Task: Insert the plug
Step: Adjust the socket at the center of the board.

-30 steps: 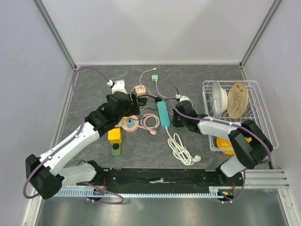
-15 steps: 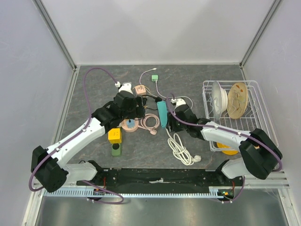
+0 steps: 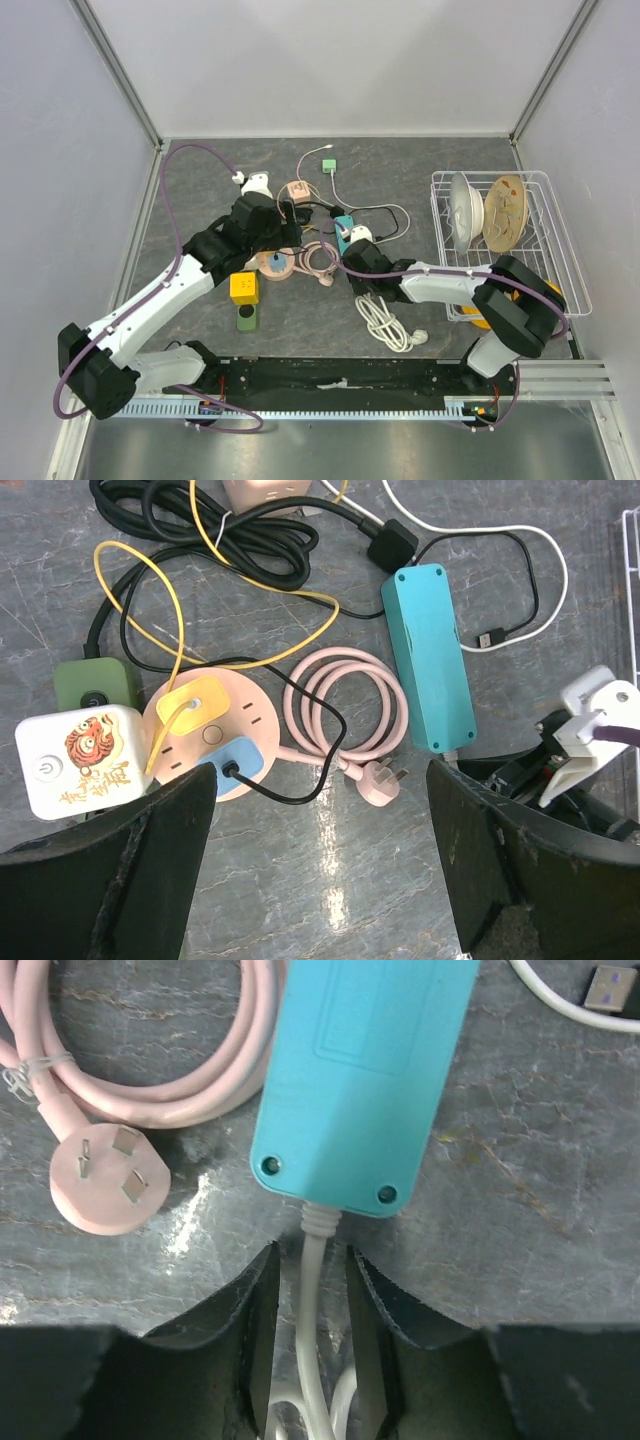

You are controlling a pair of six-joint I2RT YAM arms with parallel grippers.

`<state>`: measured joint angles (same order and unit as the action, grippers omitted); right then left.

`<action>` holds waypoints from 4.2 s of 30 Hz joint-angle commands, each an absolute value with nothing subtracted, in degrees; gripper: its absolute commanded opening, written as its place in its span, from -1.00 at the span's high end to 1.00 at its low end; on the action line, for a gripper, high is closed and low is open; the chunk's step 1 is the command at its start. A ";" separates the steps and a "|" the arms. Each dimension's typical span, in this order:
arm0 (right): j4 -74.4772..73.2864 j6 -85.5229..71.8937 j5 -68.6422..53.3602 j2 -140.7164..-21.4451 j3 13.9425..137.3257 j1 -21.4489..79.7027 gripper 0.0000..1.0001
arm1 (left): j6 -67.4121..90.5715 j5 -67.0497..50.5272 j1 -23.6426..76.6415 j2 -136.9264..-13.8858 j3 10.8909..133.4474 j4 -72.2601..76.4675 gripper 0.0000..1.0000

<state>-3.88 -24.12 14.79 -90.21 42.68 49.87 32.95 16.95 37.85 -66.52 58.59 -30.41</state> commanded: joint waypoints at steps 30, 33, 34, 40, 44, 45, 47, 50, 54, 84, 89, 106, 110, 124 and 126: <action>14.33 -30.76 10.81 -67.24 33.57 49.66 1.00 | 60.03 -18.28 34.54 -84.63 58.97 -12.83 -0.83; 15.64 -30.85 10.02 -66.97 32.70 49.66 1.00 | 60.56 -18.98 35.07 -86.83 60.29 -12.57 -0.80; 15.91 -31.02 9.85 -66.80 32.52 49.66 1.00 | 60.73 -18.98 35.33 -88.14 61.16 -12.74 -0.79; 17.49 -31.03 9.32 -66.36 31.29 49.66 1.00 | 61.43 -18.98 37.52 -91.49 63.19 -13.97 -0.64; 18.37 -30.94 8.79 -66.18 30.76 49.57 1.00 | 61.08 -19.07 39.20 -94.21 64.86 -15.20 -0.46; 18.54 -30.68 8.62 -66.09 30.76 49.66 1.00 | 61.08 -18.99 39.37 -94.39 64.95 -15.38 -0.28; 18.46 -30.41 8.35 -66.01 30.67 49.66 1.00 | 61.00 -18.37 39.64 -94.31 65.21 -15.29 -0.05; 17.85 -30.41 7.82 -65.48 30.41 49.66 1.00 | 58.37 -15.84 39.64 -93.17 66.00 -15.82 0.56; 14.61 -31.55 7.03 -63.90 31.20 49.66 0.56 | 48.20 -11.00 39.64 -90.97 68.81 -18.80 0.96; -11.34 -58.08 21.80 -49.67 39.03 37.71 -0.96 | 7.55 31.72 65.11 -81.74 63.99 -20.74 0.96; -13.79 -66.43 22.06 -49.13 36.21 37.62 -0.96 | 6.42 37.78 69.34 -84.28 61.97 -17.50 0.96; -10.82 -73.74 17.41 -59.15 37.97 37.62 -0.81 | 2.73 41.39 76.11 -87.80 60.82 -13.62 0.96; -10.20 -74.00 16.79 -60.64 37.79 37.62 -0.57 | 2.99 43.50 77.08 -89.73 60.56 -14.32 0.94; -6.43 -74.01 14.68 -62.75 33.84 36.83 0.95 | 9.22 42.11 78.75 -88.95 60.82 -19.77 -0.26; -5.02 -72.96 13.63 -63.89 33.14 36.21 1.00 | 12.56 40.26 78.75 -86.76 60.21 -21.52 -0.58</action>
<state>-9.96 -74.74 15.03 -62.35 34.79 37.19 5.34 42.61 78.50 -91.81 59.81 -20.14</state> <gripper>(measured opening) 0.449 0.670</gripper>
